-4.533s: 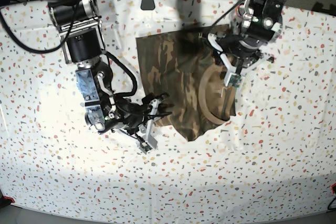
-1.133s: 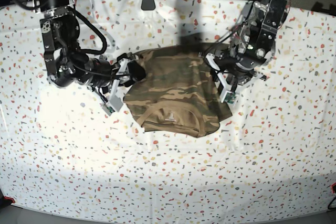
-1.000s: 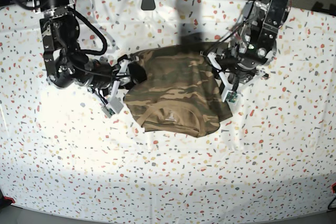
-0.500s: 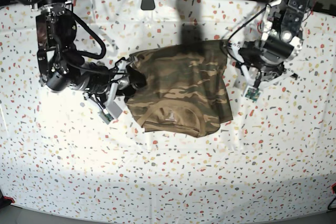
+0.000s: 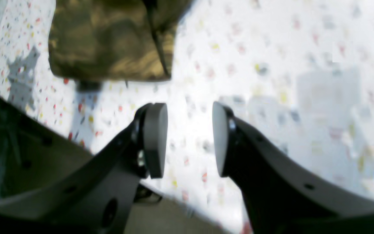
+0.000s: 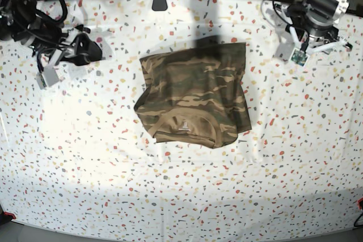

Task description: Fold the T-shirt properly

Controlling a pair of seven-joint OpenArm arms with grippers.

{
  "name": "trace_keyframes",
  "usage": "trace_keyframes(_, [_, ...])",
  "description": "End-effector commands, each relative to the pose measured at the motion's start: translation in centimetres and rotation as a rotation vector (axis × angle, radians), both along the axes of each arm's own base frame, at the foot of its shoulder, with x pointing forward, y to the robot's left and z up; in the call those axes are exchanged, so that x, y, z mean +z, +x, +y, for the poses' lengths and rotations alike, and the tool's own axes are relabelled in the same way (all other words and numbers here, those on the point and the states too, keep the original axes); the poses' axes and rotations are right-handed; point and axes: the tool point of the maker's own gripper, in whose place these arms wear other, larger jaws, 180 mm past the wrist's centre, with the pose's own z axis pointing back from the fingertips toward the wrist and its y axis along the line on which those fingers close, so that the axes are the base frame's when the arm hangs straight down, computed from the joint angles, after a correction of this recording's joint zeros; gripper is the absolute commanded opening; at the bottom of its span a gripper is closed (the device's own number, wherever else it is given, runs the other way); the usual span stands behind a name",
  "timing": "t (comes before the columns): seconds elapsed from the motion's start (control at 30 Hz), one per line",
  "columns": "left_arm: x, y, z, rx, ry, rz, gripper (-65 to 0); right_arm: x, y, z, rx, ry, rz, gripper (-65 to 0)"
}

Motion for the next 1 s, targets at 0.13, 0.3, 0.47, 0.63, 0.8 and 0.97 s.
trace_keyframes(0.13, [1.5,-1.2,4.9,0.047,0.099,-0.017,-43.0,0.5,-4.3,-2.6,-0.069,-0.017,0.047,-41.9])
trace_keyframes(0.3, [1.4,-3.8,7.3,0.119,0.066,0.027,-43.0,-0.4,-8.6,-3.7,-0.105,-0.015,0.162,-41.9])
trace_keyframes(0.47, [1.3,-7.3,9.3,0.146,0.081,0.103,-43.0,-1.8,-13.0,-3.3,-0.118,-0.006,0.293,-41.9])
trace_keyframes(0.63, [-1.4,-12.7,8.2,0.081,-0.033,0.306,-43.0,-2.7,-16.7,-2.5,-0.152,0.021,0.39,-41.9])
trace_keyframes(0.8, [-7.3,-19.1,8.4,0.149,-0.231,0.508,-43.0,-3.3,-18.6,-2.3,-0.177,0.034,0.446,-41.9])
trace_keyframes(0.97, [-15.1,-25.6,8.4,0.325,-0.464,0.641,-43.0,-8.0,-22.7,-3.7,-0.167,-0.03,0.63,-41.9])
